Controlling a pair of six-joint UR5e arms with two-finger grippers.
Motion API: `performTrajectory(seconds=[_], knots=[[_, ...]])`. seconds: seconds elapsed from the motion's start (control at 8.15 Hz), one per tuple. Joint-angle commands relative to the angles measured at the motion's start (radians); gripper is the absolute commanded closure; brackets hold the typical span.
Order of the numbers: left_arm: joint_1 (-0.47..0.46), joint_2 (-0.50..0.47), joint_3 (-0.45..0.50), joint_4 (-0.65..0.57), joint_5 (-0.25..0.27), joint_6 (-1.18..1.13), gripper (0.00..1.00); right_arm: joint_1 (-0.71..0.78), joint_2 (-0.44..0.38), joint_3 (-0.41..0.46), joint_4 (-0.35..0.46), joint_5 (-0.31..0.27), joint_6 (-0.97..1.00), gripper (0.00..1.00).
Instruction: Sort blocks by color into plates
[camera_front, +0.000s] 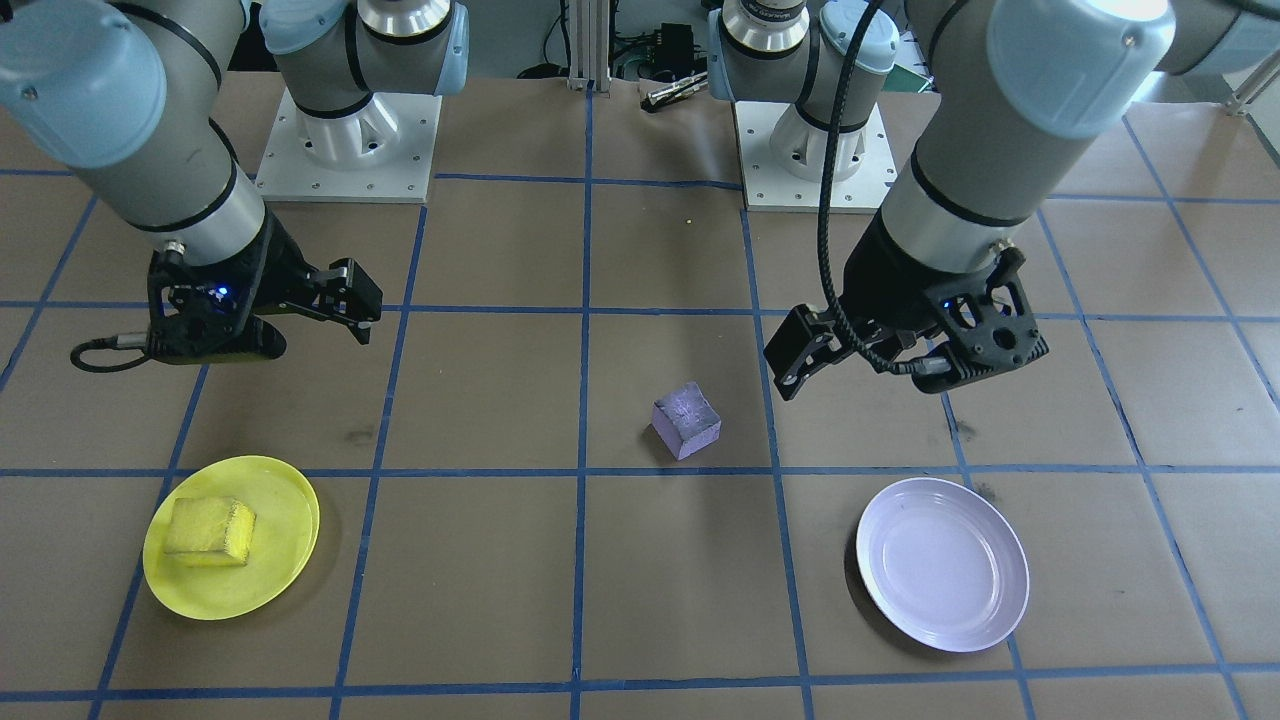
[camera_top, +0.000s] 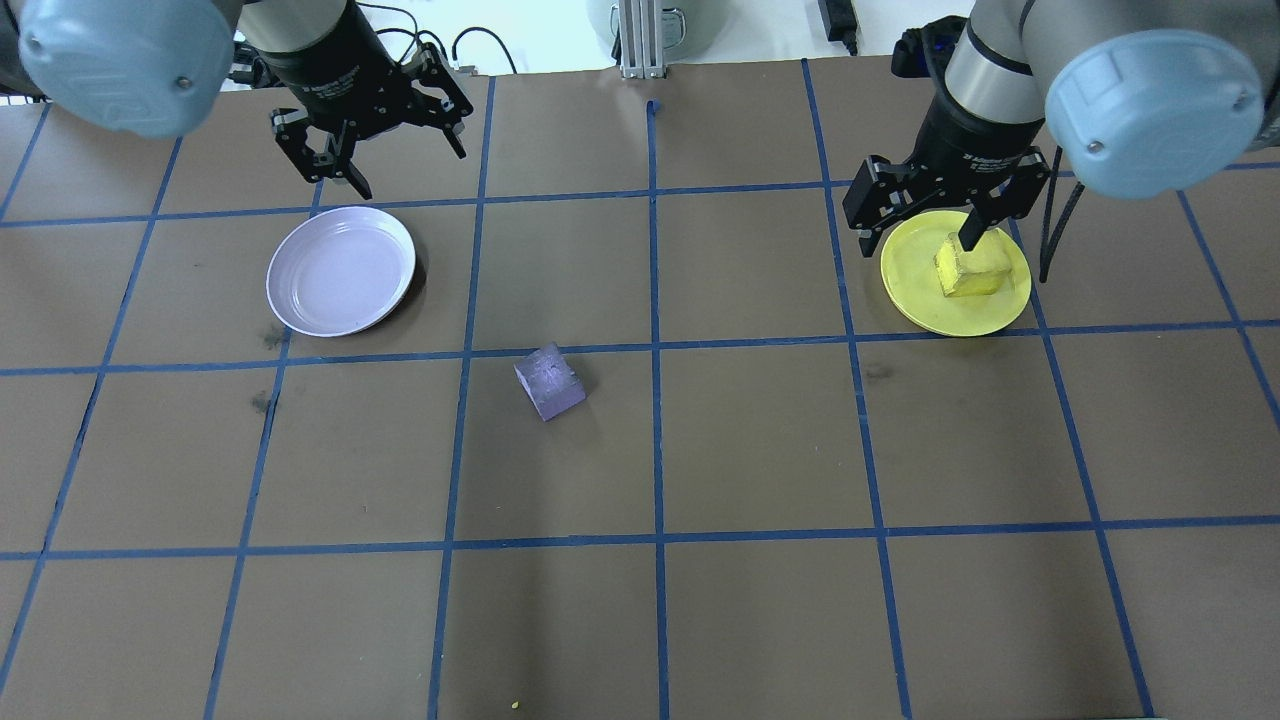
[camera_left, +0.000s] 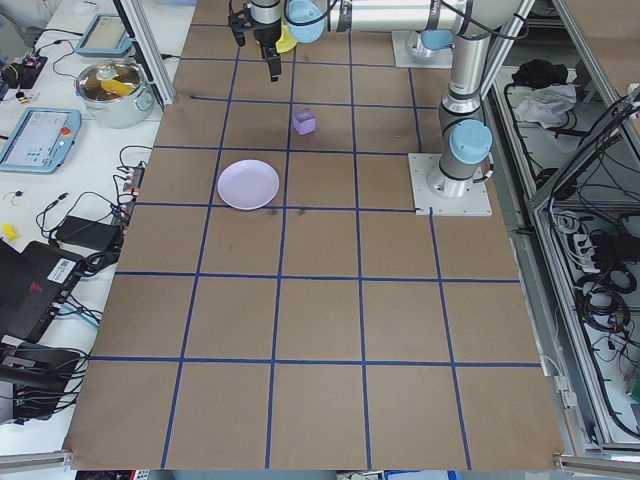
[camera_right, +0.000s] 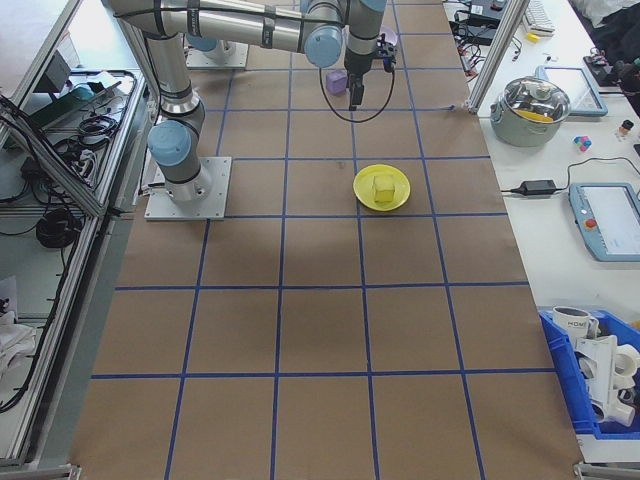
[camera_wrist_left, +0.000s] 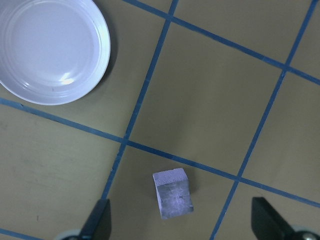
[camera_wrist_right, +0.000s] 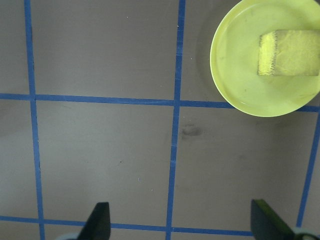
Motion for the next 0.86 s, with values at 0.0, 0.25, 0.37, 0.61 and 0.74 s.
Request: performTrajectory(seconds=[0.0,0.25,0.37,0.61,0.74], knots=[[-0.065,-0.102,-0.007,0.072,-0.004,-0.146,0.0,-0.003,-0.098,0.006,0.055,-0.04,-0.012,0.0],[-0.07,-0.131,-0.014,0.104,-0.003,-0.156,0.0,-0.002,-0.128,0.013,0.141,-0.04,-0.015,0.0],[-0.07,-0.133,-0.053,0.098,-0.003,-0.159,0.0,-0.002,-0.131,0.011,0.14,-0.043,-0.019,0.0],[-0.058,-0.125,-0.19,0.171,-0.001,-0.145,0.0,-0.003,-0.14,0.013,0.137,-0.069,-0.022,0.0],[-0.058,-0.128,-0.223,0.217,-0.001,-0.154,0.0,-0.003,-0.137,0.013,0.128,-0.06,-0.022,0.0]])
